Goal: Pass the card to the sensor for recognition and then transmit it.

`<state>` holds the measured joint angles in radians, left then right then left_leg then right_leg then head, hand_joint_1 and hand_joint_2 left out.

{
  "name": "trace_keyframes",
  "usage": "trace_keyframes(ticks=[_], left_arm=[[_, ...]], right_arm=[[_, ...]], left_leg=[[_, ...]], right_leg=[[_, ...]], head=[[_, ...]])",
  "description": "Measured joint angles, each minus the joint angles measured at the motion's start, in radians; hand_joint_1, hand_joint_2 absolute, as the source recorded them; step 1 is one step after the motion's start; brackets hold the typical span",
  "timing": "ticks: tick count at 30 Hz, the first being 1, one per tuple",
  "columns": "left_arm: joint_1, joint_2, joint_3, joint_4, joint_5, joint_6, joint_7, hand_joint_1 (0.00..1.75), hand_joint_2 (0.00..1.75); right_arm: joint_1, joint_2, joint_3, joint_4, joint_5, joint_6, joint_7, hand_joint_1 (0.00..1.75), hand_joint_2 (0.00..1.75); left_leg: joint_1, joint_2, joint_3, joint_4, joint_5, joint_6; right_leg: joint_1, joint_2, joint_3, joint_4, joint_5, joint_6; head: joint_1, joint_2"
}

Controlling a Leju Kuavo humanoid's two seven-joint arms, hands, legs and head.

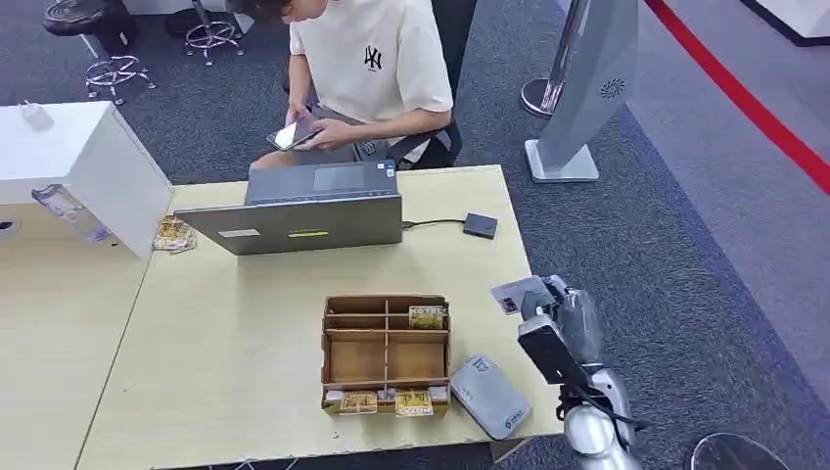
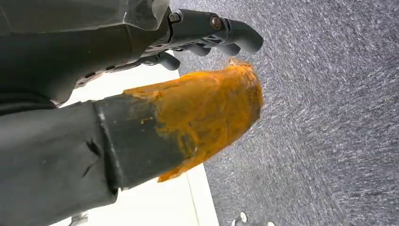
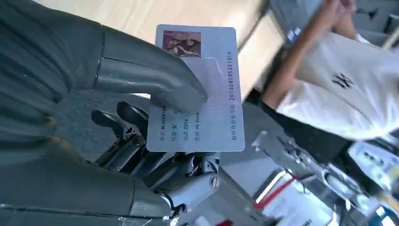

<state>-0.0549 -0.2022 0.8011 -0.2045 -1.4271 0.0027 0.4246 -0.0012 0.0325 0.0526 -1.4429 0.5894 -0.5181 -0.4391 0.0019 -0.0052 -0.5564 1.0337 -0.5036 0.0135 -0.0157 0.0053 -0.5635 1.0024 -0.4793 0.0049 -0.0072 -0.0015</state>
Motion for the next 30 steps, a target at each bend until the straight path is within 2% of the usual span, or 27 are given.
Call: trace_keyframes(ticks=[3, 5, 11, 18, 26, 28, 30], left_arm=[[0.001, -0.001, 0.0, 0.0, -0.019, -0.002, 0.0, 0.0, 0.0], [0.001, -0.001, 0.0, 0.0, -0.024, -0.002, 0.0, 0.0, 0.0], [0.0, -0.001, -0.005, 0.0, -0.048, -0.005, 0.0, 0.0, 0.0], [-0.001, 0.0, -0.019, 0.0, -0.084, -0.021, -0.006, 0.0, 0.0], [-0.005, 0.004, -0.042, 0.0, -0.123, -0.042, -0.024, 0.0, 0.0], [-0.005, 0.006, -0.049, 0.0, -0.132, -0.049, -0.026, 0.0, 0.0], [-0.006, 0.01, -0.057, 0.0, -0.139, -0.058, -0.031, 0.0, 0.0]], right_arm=[[0.041, 0.045, -0.015, -0.106, 0.054, -0.127, -0.048, 1.75, 1.75], [0.062, 0.068, -0.016, -0.171, 0.097, -0.168, -0.058, 1.75, 1.75], [0.085, 0.134, 0.001, -0.265, 0.25, -0.173, -0.111, 1.75, 1.75], [0.036, 0.227, 0.034, -0.256, 0.452, -0.173, -0.245, 1.75, 1.75], [-0.103, 0.246, 0.107, -0.17, 0.705, -0.174, -0.251, 1.75, 1.75], [-0.161, 0.251, 0.129, -0.138, 0.78, -0.174, -0.228, 1.75, 1.75], [-0.223, 0.256, 0.159, -0.104, 0.853, -0.174, -0.147, 1.75, 1.75]], left_leg=[[0.0, -0.001, -0.001, 0.0, 0.0, 0.0], [0.0, -0.001, -0.001, 0.0, 0.0, 0.0], [0.0, 0.0, 0.0, 0.0, 0.0, 0.0], [0.0, 0.0, 0.0, 0.0, 0.0, 0.0], [0.0, -0.001, -0.001, 0.0, 0.001, 0.0], [0.0, -0.001, -0.001, 0.0, 0.001, 0.0], [0.0, 0.0, -0.001, 0.0, 0.001, 0.0]], right_leg=[[0.0, -0.001, 0.0, 0.0, -0.001, 0.001], [0.0, 0.0, 0.0, 0.0, -0.001, 0.001], [0.0, 0.0, 0.0, 0.0, -0.001, 0.001], [0.0, 0.0, 0.0, 0.001, -0.001, 0.001], [0.0, -0.001, 0.001, 0.001, 0.0, 0.001], [0.0, 0.0, 0.001, 0.001, 0.0, 0.0], [0.0, 0.0, 0.0, 0.001, 0.001, 0.0]], head=[[0.0, 0.0], [0.0, 0.0], [0.0, 0.0], [0.0, 0.0], [0.0, 0.0], [0.0, 0.0], [0.0, 0.0]])
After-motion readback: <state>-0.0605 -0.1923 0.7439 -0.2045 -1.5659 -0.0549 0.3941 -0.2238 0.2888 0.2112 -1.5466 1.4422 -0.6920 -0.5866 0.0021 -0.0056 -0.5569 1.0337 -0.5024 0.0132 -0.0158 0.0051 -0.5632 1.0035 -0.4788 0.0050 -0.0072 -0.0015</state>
